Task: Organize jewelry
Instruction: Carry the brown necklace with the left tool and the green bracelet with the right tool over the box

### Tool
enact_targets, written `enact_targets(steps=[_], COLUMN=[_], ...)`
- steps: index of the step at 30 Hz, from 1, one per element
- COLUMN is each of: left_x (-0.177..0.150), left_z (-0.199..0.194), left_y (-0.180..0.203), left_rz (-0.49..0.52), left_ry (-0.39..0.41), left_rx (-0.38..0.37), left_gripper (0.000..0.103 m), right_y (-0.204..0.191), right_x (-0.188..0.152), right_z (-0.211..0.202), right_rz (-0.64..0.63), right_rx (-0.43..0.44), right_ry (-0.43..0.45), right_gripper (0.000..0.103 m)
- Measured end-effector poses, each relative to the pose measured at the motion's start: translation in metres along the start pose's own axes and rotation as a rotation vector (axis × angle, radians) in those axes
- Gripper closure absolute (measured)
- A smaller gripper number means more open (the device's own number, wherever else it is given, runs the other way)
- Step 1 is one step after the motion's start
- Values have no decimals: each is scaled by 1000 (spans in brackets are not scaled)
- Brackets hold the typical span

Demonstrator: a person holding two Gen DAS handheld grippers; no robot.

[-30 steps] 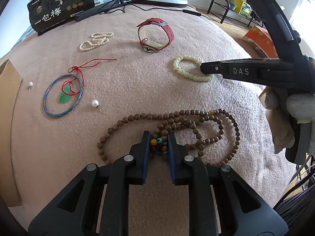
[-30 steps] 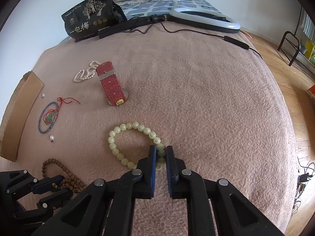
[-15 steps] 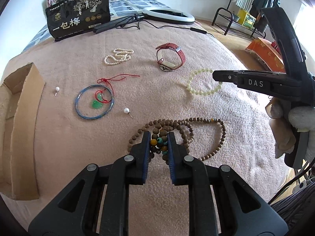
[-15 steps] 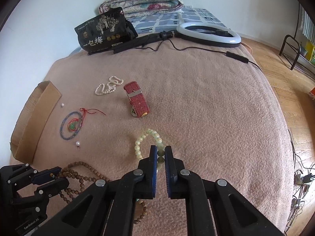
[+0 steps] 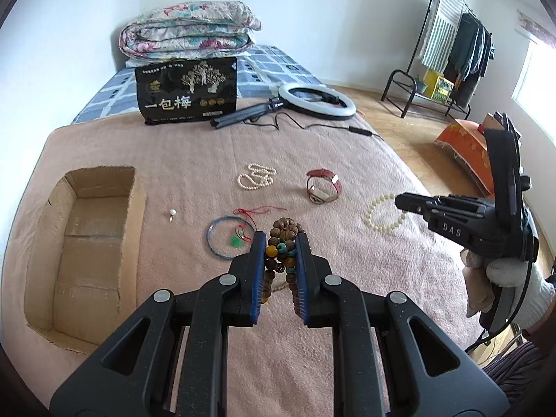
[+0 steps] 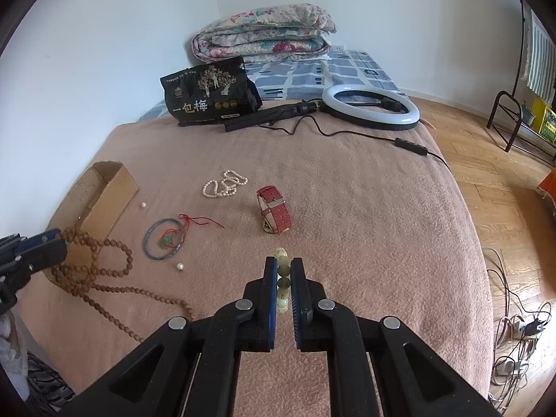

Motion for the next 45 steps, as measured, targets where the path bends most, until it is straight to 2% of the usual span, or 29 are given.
enact_targets(steps=[12, 20, 35, 45], left_x=[37, 48, 38, 27], left_z=[-61, -84, -81, -62], left_y=[-56, -100, -182, -220], left_rz=[-81, -138, -213, -269], left_ry=[138, 185, 185, 127], left_rx=[19, 52, 161, 176], left_gripper=[88, 88, 91, 91], right_y=[-48, -81, -158, -209], right_x=[4, 11, 37, 54], right_z=[-18, -17, 20, 57], right_rz=[-28, -39, -115, -168], right_rx=[68, 128, 236, 298], right_ry=[40, 54, 41, 24], right_gripper=[98, 98, 98, 98])
Point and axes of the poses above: each gripper's, at about its wrist camera, not at the fingertips, and z roughly the way its jaws point, y to its right, x to its top, the point moved 5 cm from there along z, roughly the way its jaws point, and after that the axes turned 15 degrees about x, right-handed, at the moved point
